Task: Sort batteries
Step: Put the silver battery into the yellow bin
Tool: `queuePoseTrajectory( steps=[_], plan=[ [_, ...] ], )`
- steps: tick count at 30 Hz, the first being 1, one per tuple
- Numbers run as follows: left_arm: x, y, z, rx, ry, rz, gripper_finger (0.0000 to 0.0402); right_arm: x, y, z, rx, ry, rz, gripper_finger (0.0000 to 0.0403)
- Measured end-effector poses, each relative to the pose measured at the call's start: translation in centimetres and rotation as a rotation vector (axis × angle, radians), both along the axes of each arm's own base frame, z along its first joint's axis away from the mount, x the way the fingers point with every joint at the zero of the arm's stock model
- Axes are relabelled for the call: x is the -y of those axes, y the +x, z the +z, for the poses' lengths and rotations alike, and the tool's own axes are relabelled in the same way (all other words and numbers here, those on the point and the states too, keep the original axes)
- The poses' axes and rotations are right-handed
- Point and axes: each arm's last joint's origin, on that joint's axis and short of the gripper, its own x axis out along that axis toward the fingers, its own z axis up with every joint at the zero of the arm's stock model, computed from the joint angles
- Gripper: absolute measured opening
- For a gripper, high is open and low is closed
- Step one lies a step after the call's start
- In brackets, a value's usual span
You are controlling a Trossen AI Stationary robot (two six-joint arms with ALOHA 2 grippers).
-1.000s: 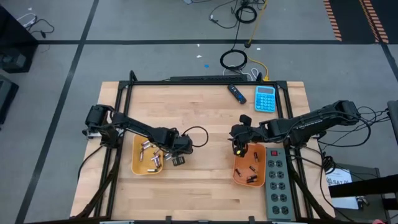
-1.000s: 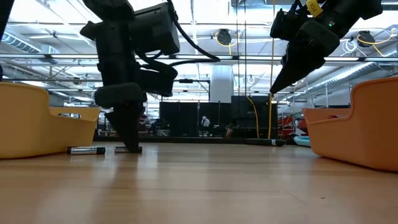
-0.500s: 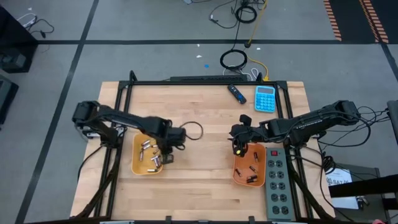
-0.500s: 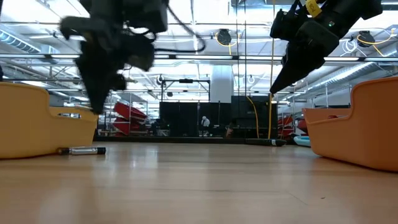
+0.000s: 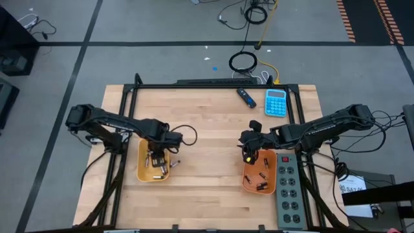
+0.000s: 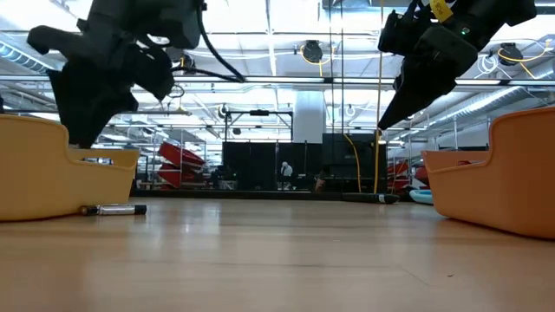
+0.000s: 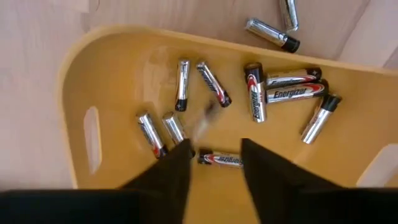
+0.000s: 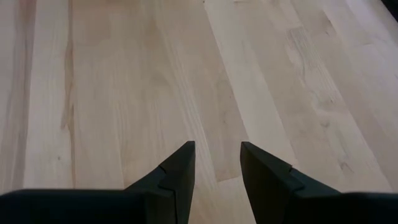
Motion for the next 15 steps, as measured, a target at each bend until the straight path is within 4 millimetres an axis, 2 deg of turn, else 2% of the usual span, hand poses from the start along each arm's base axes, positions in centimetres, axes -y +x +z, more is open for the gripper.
queuePoseTrajectory(
  steps=[3, 6, 11, 15],
  plan=[
    [0.0, 0.4, 0.4, 0.029, 0.001, 0.003, 0.0212, 0.0, 0.0, 0.0, 0.001, -0.001, -0.001, 0.0118],
    [0.3, 1.9, 0.8, 0.175, -0.005, 0.041, 0.0251, 0.0, 0.0, 0.0, 0.001, -0.001, -0.001, 0.0118],
    [1.9, 4.9, 0.9, 0.452, -0.042, 0.012, 0.0256, 0.0, 0.1, 0.1, 0.009, 0.000, -0.001, 0.0118],
    [3.2, 5.8, -1.2, 0.408, 0.008, -0.054, 0.0255, 0.0, 0.1, 0.1, 0.012, 0.001, -0.001, 0.0118]
  ],
)
